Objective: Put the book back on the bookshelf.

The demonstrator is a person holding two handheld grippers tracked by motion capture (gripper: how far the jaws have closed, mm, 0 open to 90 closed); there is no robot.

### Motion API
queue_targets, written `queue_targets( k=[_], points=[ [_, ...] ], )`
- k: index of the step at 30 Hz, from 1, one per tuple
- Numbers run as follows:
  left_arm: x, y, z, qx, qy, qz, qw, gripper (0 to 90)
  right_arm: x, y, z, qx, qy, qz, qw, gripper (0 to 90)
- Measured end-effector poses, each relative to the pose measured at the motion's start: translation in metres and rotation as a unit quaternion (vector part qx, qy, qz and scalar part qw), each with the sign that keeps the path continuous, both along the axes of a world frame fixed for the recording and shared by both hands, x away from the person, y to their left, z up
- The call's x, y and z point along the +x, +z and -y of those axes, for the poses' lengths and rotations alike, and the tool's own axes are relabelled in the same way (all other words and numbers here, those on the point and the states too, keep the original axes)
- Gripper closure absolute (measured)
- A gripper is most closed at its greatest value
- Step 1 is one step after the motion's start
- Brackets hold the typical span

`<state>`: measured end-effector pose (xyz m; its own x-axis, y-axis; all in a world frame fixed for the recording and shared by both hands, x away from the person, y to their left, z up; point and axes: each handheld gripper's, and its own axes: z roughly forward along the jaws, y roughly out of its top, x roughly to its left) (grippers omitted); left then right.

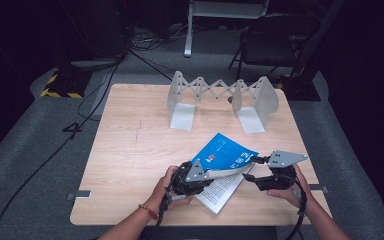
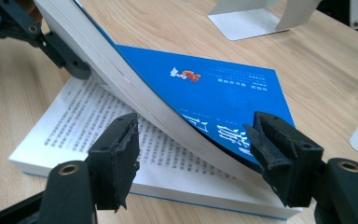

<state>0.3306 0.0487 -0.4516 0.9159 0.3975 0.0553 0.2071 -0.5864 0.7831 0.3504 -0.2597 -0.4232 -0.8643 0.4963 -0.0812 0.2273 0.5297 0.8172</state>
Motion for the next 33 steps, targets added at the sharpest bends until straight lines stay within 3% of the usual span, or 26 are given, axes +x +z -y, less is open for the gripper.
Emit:
queue_targets(
  k=[7, 8, 15, 16, 23, 30, 33],
  points=[
    [0.003, 0.001, -0.014, 0.002, -0.001, 0.001, 1.0000, 74.7, 0.014, -0.013, -0.011, -0.016, 0.032, -0.002, 0.9994, 30.9],
    [0.004, 0.001, -0.016, 0.002, 0.000, 0.000, 1.0000, 74.4, 0.016, -0.017, -0.015, -0.029, 0.035, -0.003, 0.9990, 31.4],
    [0.007, -0.001, -0.027, -0.001, 0.004, -0.005, 1.0000, 72.4, 0.022, -0.026, -0.021, -0.061, 0.028, 0.013, 0.9977, 35.6],
    [0.008, -0.001, -0.029, -0.006, 0.008, -0.010, 0.9999, 72.1, 0.023, -0.028, -0.022, -0.068, 0.024, 0.023, 0.9971, 36.9],
    [0.015, -0.002, -0.044, -0.009, 0.011, -0.019, 0.9997, 69.5, 0.027, -0.034, -0.028, -0.084, 0.028, 0.036, 0.9954, 41.8],
    [0.021, -0.001, -0.056, -0.018, 0.022, -0.027, 0.9992, 66.9, 0.026, -0.033, -0.039, -0.089, 0.051, 0.063, 0.9927, 61.4],
    [0.016, -0.001, -0.054, 0.011, 0.036, -0.016, 0.9992, 62.1, 0.027, -0.030, -0.041, -0.100, 0.059, 0.066, 0.9910, 64.2]
  ],
)
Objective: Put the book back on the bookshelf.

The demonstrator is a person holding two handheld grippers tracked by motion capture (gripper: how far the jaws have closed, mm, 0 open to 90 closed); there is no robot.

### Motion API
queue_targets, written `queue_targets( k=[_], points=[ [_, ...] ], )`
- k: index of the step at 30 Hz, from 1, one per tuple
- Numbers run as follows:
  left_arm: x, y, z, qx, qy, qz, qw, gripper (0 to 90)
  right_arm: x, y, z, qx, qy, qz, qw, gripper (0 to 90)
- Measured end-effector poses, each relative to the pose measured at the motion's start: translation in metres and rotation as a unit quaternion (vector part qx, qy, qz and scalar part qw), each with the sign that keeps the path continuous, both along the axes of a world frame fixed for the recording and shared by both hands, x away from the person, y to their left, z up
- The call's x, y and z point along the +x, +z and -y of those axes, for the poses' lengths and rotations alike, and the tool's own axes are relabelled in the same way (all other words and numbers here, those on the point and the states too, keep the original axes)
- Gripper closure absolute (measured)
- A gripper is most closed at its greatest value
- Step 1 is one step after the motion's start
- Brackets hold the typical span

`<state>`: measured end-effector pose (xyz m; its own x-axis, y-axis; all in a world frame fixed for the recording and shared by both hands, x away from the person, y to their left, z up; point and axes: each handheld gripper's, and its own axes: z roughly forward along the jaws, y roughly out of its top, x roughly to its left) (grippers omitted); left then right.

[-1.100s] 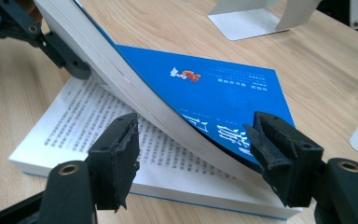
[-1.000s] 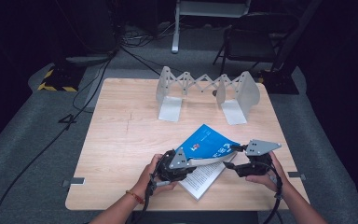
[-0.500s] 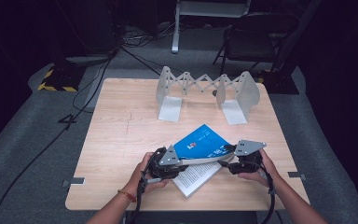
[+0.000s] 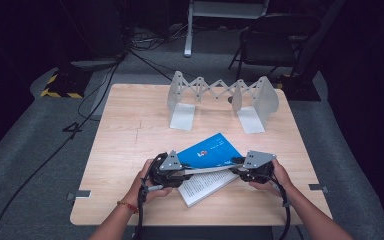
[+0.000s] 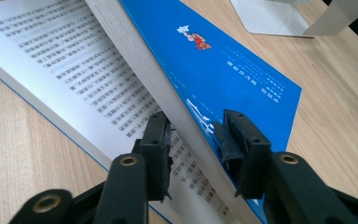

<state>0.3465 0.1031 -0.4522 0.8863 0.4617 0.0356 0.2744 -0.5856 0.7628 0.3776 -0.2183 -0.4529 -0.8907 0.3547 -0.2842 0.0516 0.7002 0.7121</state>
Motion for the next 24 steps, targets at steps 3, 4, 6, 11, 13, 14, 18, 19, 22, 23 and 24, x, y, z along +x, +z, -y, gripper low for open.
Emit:
queue_targets(
  k=[3, 4, 6, 11, 13, 14, 18, 19, 22, 23, 24],
  points=[
    [-0.005, 0.000, 0.002, 0.014, 0.010, 0.006, 0.9998, 55.4, -0.001, 0.002, -0.004, -0.010, 0.001, 0.004, 0.9999, 65.5],
    [-0.007, 0.001, 0.003, 0.013, 0.011, 0.006, 0.9998, 52.7, -0.002, 0.002, -0.005, -0.013, 0.000, 0.004, 0.9999, 65.8],
    [-0.010, 0.004, 0.004, 0.000, 0.010, 0.001, 0.9999, 49.6, -0.003, 0.004, -0.008, -0.018, -0.003, 0.007, 0.9998, 66.4],
    [-0.020, 0.014, 0.014, -0.002, 0.016, 0.014, 0.9998, 43.5, -0.007, 0.006, -0.016, -0.035, -0.005, 0.016, 0.9992, 68.3],
    [-0.022, 0.014, 0.019, 0.015, 0.023, 0.026, 0.9993, 42.9, -0.009, 0.006, -0.020, -0.040, -0.005, 0.017, 0.9990, 68.9],
    [-0.022, 0.013, 0.020, 0.024, 0.023, 0.032, 0.9990, 43.8, -0.009, 0.006, -0.021, -0.044, -0.003, 0.019, 0.9989, 69.3],
    [-0.016, 0.007, 0.017, 0.039, 0.041, 0.037, 0.9977, 57.8, -0.011, 0.005, -0.025, -0.050, -0.002, 0.022, 0.9985, 69.5],
    [-0.016, 0.007, 0.016, 0.041, 0.041, 0.041, 0.9975, 60.6, -0.011, 0.005, -0.026, -0.051, -0.001, 0.023, 0.9985, 69.5],
    [-0.016, 0.006, 0.015, 0.054, 0.029, 0.052, 0.9967, 67.4, -0.010, 0.005, -0.027, -0.045, 0.001, 0.023, 0.9987, 67.5],
    [-0.015, 0.005, 0.014, 0.053, 0.028, 0.048, 0.9971, 68.4, -0.009, 0.004, -0.026, -0.042, 0.004, 0.022, 0.9989, 66.1],
    [-0.014, 0.004, 0.012, 0.050, 0.022, 0.046, 0.9975, 69.3, -0.009, 0.004, -0.025, -0.037, 0.005, 0.022, 0.9991, 63.7]
  ],
)
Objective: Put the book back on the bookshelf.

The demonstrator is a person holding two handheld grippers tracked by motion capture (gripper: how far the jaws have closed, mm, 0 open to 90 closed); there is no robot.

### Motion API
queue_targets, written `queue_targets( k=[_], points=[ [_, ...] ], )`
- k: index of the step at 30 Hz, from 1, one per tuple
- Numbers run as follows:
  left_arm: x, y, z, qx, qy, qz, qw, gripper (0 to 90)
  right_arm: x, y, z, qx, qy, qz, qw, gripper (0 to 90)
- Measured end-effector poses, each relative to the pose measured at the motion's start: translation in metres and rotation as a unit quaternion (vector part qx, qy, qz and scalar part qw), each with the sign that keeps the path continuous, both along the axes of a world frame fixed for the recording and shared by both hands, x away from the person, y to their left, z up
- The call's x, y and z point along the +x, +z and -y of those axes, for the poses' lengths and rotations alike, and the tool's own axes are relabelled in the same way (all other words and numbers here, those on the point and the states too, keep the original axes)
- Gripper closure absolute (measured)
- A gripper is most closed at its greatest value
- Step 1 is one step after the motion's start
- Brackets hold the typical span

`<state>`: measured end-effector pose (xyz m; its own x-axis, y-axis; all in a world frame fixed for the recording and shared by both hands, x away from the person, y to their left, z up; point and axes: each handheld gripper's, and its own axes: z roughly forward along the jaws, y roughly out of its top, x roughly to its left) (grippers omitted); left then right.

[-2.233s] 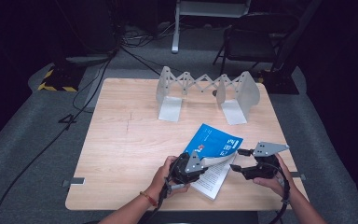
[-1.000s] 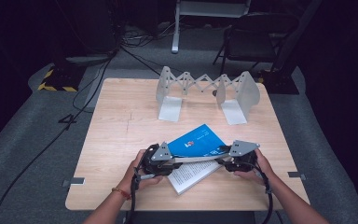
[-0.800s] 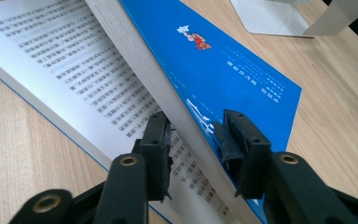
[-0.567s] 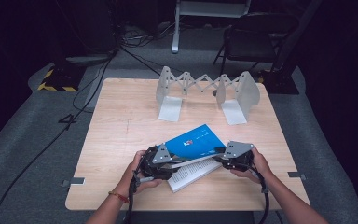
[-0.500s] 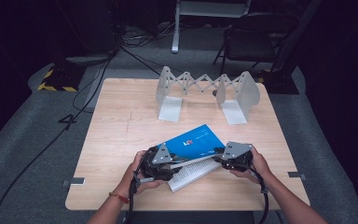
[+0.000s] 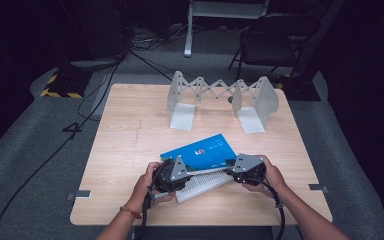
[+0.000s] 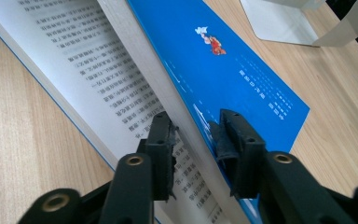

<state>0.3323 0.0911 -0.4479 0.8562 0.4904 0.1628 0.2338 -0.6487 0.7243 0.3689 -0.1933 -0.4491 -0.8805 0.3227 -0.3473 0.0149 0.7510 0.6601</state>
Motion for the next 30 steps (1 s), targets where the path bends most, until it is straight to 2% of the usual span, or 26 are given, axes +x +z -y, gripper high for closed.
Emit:
queue_targets(
  k=[3, 5, 8, 10, 13, 15, 16, 17, 18, 20, 23, 25, 29, 30],
  points=[
    [0.002, -0.002, -0.003, -0.003, -0.007, -0.007, 1.0000, 70.7, 0.007, -0.004, 0.010, 0.032, 0.006, -0.019, 0.9993, 56.3],
    [0.003, -0.001, -0.005, -0.007, -0.007, -0.008, 0.9999, 70.9, 0.010, -0.005, 0.016, 0.036, 0.002, -0.014, 0.9993, 55.0],
    [0.006, -0.002, -0.009, -0.011, -0.011, -0.012, 0.9998, 70.7, 0.016, -0.006, 0.029, 0.049, 0.008, -0.023, 0.9985, 57.8],
    [0.007, -0.002, -0.011, -0.014, -0.012, -0.014, 0.9997, 70.5, 0.016, -0.006, 0.032, 0.052, 0.018, -0.016, 0.9984, 60.9],
    [0.010, -0.003, -0.015, -0.010, -0.016, -0.023, 0.9996, 68.9, 0.012, -0.006, 0.027, 0.030, 0.029, -0.001, 0.9991, 66.8],
    [0.011, -0.002, -0.017, -0.007, -0.009, -0.029, 0.9995, 65.1, 0.009, -0.005, 0.022, 0.012, 0.033, 0.012, 0.9993, 69.1],
    [0.012, -0.002, -0.018, -0.001, -0.004, -0.039, 0.9992, 60.7, 0.007, -0.004, 0.019, 0.005, 0.035, 0.017, 0.9992, 70.0],
    [0.011, -0.001, -0.018, 0.007, -0.003, -0.038, 0.9992, 56.4, 0.005, -0.004, 0.016, -0.002, 0.036, 0.022, 0.9991, 70.5],
    [0.009, 0.000, -0.017, 0.026, 0.006, -0.028, 0.9993, 55.2, 0.004, -0.004, 0.015, -0.006, 0.037, 0.024, 0.9990, 70.8],
    [0.006, 0.001, -0.016, 0.019, 0.007, -0.031, 0.9993, 48.2, 0.001, -0.002, 0.011, -0.012, 0.035, 0.028, 0.9989, 71.3],
    [0.004, 0.004, -0.016, 0.016, 0.012, -0.026, 0.9995, 46.2, -0.001, -0.001, 0.006, -0.017, 0.032, 0.028, 0.9990, 72.0],
    [0.004, 0.006, -0.014, 0.005, 0.017, -0.028, 0.9994, 42.3, -0.002, 0.000, 0.003, -0.021, 0.031, 0.025, 0.9990, 72.8],
    [0.000, 0.012, -0.004, 0.003, 0.025, -0.014, 0.9996, 36.6, -0.004, 0.002, -0.001, -0.024, 0.028, 0.027, 0.9989, 73.3],
    [-0.001, 0.013, -0.001, 0.001, 0.030, -0.009, 0.9995, 31.5, -0.004, 0.003, -0.002, -0.027, 0.031, 0.029, 0.9987, 73.5]
  ],
)
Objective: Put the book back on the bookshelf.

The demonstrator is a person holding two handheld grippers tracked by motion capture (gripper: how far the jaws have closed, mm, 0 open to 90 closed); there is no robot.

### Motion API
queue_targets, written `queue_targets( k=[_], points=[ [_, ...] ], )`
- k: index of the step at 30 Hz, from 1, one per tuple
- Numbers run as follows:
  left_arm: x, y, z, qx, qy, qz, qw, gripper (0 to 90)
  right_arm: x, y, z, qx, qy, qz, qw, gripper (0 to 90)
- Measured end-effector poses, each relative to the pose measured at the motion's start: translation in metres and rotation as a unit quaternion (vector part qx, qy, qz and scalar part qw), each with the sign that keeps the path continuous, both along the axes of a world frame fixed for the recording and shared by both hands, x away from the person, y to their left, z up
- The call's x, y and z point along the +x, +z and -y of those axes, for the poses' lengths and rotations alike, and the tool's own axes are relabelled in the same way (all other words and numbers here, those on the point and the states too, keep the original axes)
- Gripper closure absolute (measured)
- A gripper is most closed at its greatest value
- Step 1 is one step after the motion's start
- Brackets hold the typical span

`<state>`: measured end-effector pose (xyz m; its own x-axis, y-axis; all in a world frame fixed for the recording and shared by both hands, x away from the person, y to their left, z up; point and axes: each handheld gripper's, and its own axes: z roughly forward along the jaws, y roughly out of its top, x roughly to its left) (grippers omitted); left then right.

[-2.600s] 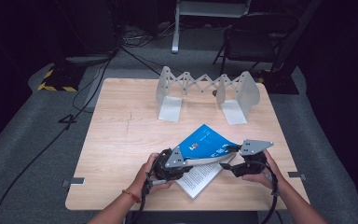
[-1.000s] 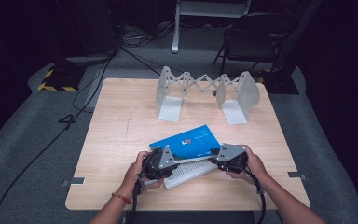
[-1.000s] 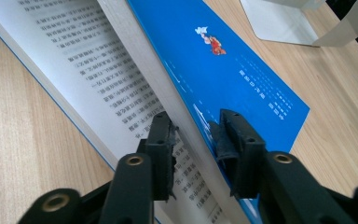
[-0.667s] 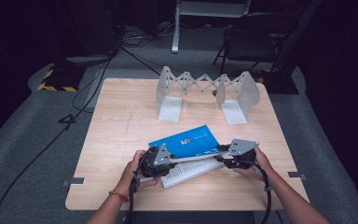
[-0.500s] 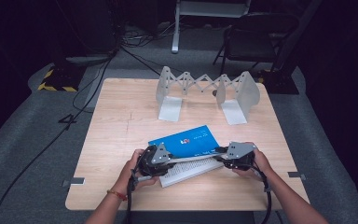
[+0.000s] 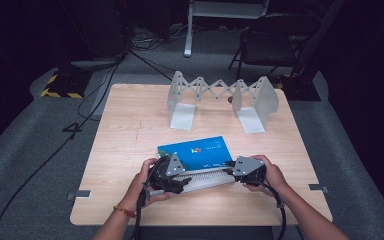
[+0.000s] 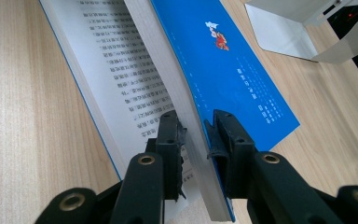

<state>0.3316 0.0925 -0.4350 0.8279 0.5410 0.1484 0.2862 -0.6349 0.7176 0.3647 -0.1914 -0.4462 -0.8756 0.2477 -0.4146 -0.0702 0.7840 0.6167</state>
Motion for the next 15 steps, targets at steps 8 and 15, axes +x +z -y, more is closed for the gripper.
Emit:
queue_targets(
  k=[8, 15],
  points=[
    [-0.001, 0.000, 0.016, 0.025, 0.007, 0.010, 0.9996, 31.8, -0.001, 0.001, -0.005, -0.012, 0.003, -0.004, 0.9999, 73.9],
    [0.006, -0.018, 0.020, 0.046, 0.023, -0.018, 0.9985, 44.7, -0.001, 0.002, -0.008, -0.018, 0.006, 0.007, 0.9998, 72.3]
  ],
)
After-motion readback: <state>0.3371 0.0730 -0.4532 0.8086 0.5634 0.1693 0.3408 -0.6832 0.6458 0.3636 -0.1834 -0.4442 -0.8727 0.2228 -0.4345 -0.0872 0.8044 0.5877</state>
